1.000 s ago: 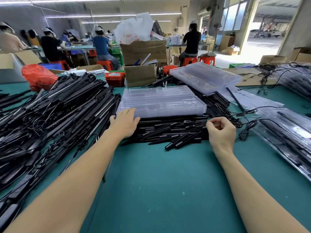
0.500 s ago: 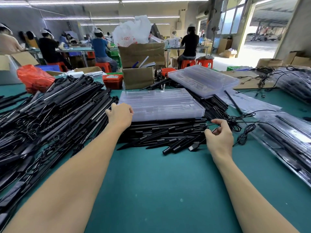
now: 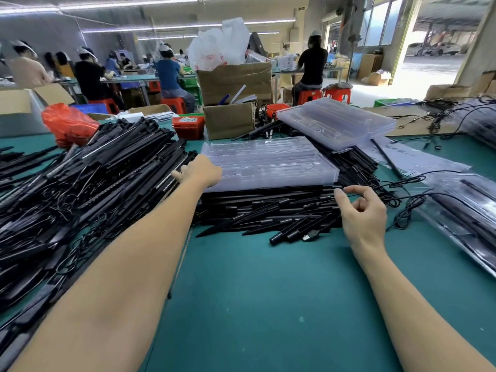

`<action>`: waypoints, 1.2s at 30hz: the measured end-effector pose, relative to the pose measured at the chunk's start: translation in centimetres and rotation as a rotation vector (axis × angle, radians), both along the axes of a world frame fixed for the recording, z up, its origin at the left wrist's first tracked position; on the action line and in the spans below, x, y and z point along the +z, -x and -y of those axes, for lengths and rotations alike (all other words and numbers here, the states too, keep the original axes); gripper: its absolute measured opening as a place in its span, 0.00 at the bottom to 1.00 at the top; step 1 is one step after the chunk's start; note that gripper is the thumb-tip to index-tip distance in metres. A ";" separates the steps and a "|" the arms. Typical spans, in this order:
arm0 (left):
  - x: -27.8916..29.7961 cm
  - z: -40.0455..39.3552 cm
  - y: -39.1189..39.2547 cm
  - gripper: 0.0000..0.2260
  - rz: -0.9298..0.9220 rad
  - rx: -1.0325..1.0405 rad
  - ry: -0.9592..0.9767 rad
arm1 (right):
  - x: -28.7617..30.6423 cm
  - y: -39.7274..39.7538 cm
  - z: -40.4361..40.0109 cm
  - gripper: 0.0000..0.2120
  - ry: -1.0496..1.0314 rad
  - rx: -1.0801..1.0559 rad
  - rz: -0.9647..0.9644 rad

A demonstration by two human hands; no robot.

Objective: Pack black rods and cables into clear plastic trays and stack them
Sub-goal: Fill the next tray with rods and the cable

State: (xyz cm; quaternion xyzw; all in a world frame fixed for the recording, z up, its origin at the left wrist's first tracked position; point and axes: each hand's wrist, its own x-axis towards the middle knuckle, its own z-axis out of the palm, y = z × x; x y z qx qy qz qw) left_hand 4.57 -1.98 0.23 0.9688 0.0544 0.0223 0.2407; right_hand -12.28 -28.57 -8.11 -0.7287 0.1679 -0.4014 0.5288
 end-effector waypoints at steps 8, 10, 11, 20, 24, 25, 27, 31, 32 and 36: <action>-0.8 -0.2 -0.3 0.05 0.083 -0.075 -0.147 | 0.4 0.4 -0.6 0.09 -0.032 -0.019 0.098; -1.1 0.0 -0.1 0.06 0.175 -0.127 -0.275 | 0.5 0.5 -0.7 0.09 -0.030 -0.013 0.108; -1.3 0.1 0.2 0.08 0.247 -0.164 -0.372 | 0.5 0.5 -0.8 0.09 -0.029 -0.012 0.110; -1.5 1.1 1.0 0.08 0.569 -0.301 -0.564 | 0.6 0.5 -0.8 0.09 -0.019 0.029 0.081; -1.9 1.0 0.7 0.10 0.400 -0.369 -0.458 | 0.6 0.5 -0.8 0.09 -0.013 0.039 0.064; -1.9 0.8 0.7 0.11 0.370 -0.365 -0.448 | 0.6 0.5 -0.8 0.09 -0.014 0.040 0.065; -1.7 0.7 0.6 0.10 0.386 -0.306 -0.462 | 0.6 0.5 -0.7 0.09 -0.015 0.038 0.063; -0.5 1.1 0.7 0.29 0.419 -0.123 -0.571 | 0.7 0.5 -0.7 0.10 -0.012 0.040 0.049; -0.2 1.4 0.7 0.32 0.427 -0.091 -0.586 | 0.7 0.5 -0.7 0.11 -0.008 0.041 0.046; 0.2 2.2 0.6 0.21 0.541 -0.128 -0.651 | 0.5 0.5 -0.8 0.11 0.009 0.045 0.040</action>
